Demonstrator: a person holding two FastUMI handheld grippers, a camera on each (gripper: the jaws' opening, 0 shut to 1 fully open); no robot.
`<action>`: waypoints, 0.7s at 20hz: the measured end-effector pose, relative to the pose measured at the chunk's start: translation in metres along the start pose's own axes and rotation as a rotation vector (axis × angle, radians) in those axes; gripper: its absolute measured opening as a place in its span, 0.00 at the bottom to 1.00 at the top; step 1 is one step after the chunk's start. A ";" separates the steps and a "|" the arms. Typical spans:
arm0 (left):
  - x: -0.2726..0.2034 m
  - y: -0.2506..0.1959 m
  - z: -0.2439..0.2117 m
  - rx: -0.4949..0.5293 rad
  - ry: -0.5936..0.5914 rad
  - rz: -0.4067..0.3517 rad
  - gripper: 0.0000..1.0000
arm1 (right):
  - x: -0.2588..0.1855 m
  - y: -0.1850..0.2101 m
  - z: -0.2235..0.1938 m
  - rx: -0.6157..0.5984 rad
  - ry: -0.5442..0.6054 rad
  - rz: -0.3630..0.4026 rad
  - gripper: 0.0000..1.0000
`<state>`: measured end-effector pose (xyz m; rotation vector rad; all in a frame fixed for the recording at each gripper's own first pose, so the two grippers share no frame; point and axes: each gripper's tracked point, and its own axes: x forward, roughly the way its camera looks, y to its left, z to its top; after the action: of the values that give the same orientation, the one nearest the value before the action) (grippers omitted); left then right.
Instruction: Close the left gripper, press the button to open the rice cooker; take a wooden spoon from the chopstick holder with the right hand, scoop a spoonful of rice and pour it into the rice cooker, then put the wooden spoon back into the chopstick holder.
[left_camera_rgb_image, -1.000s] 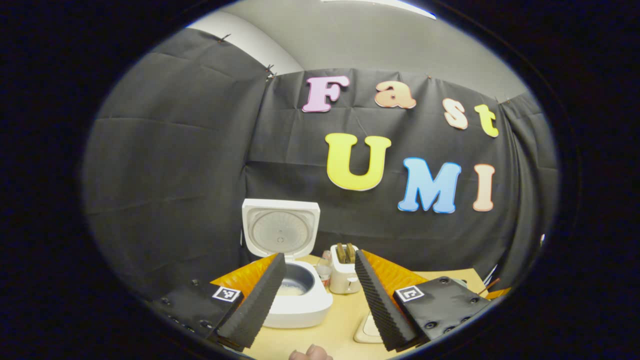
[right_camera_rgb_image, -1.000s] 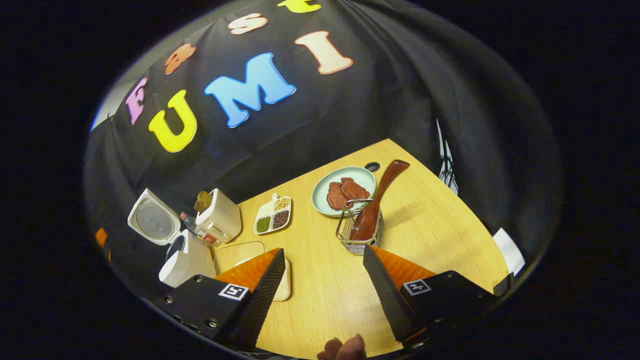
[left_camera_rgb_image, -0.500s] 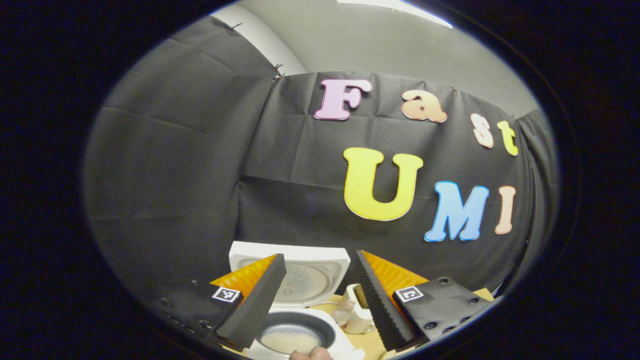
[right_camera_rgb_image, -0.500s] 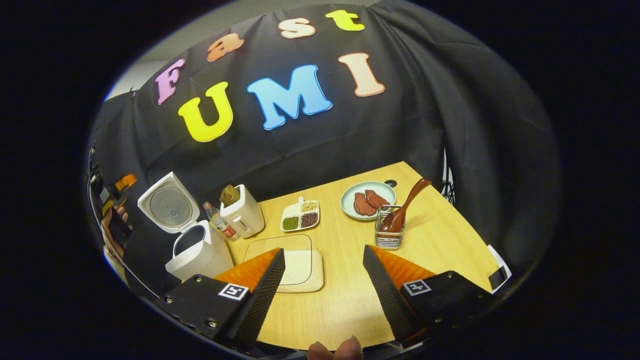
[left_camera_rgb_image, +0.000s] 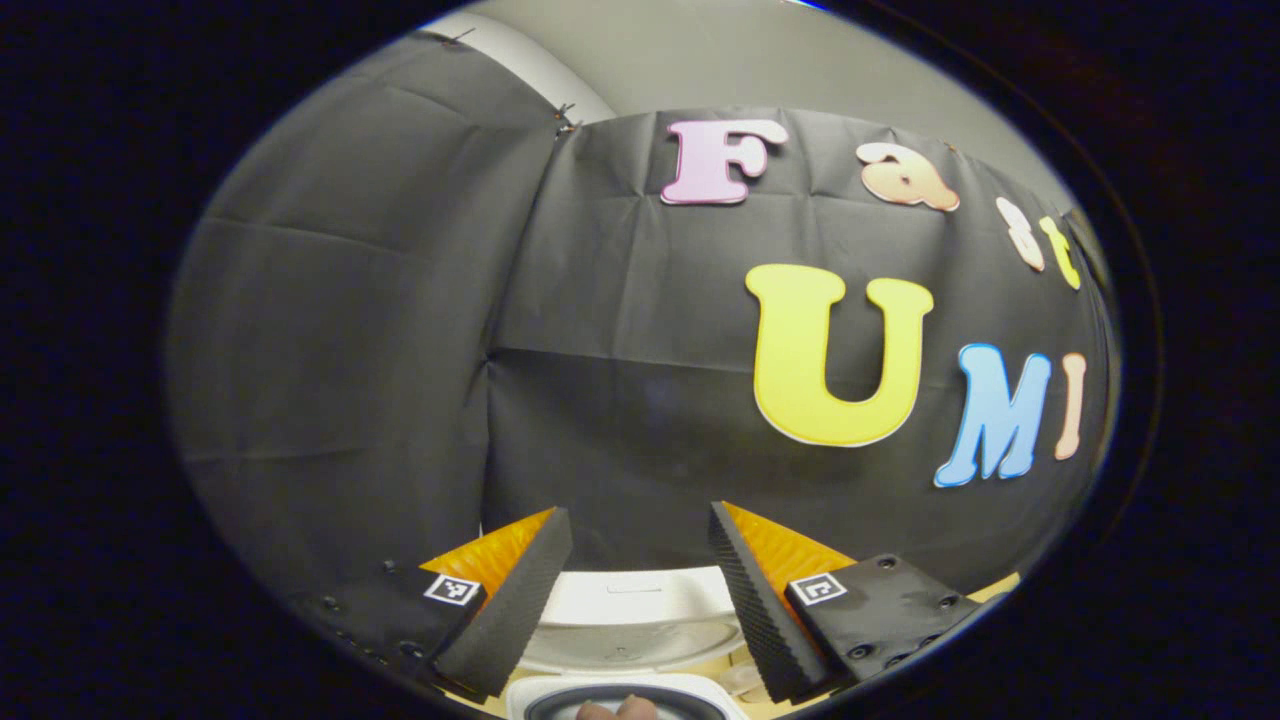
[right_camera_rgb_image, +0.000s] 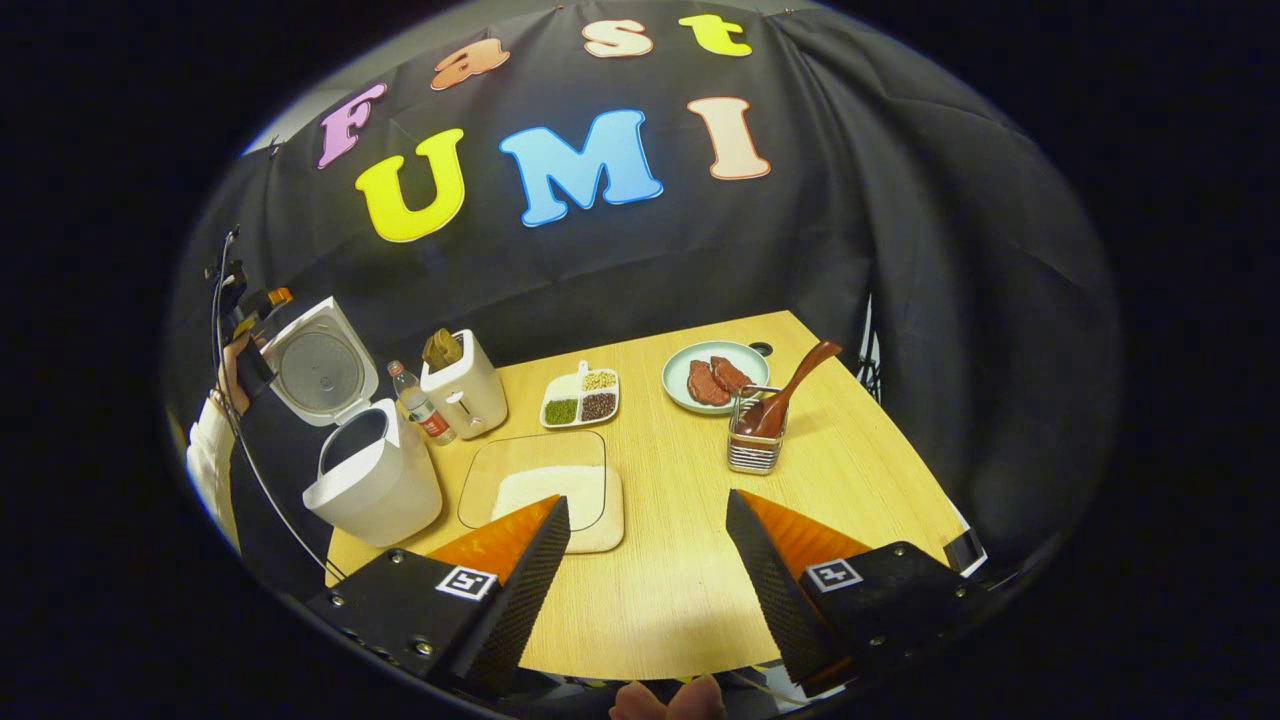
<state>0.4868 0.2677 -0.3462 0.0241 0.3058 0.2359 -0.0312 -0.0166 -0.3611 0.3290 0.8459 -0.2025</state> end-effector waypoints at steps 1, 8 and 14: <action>0.012 0.002 -0.009 0.017 0.028 0.006 0.96 | 0.001 0.003 -0.005 0.001 0.009 0.000 0.96; 0.020 0.005 -0.033 0.064 0.106 0.008 0.95 | 0.004 0.020 -0.033 -0.031 0.067 0.032 0.96; -0.069 -0.017 -0.056 0.089 0.041 -0.043 0.94 | 0.006 0.024 -0.042 -0.010 0.088 0.055 0.96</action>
<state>0.4096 0.2339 -0.3806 0.1008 0.3571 0.1798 -0.0496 0.0207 -0.3872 0.3537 0.9232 -0.1330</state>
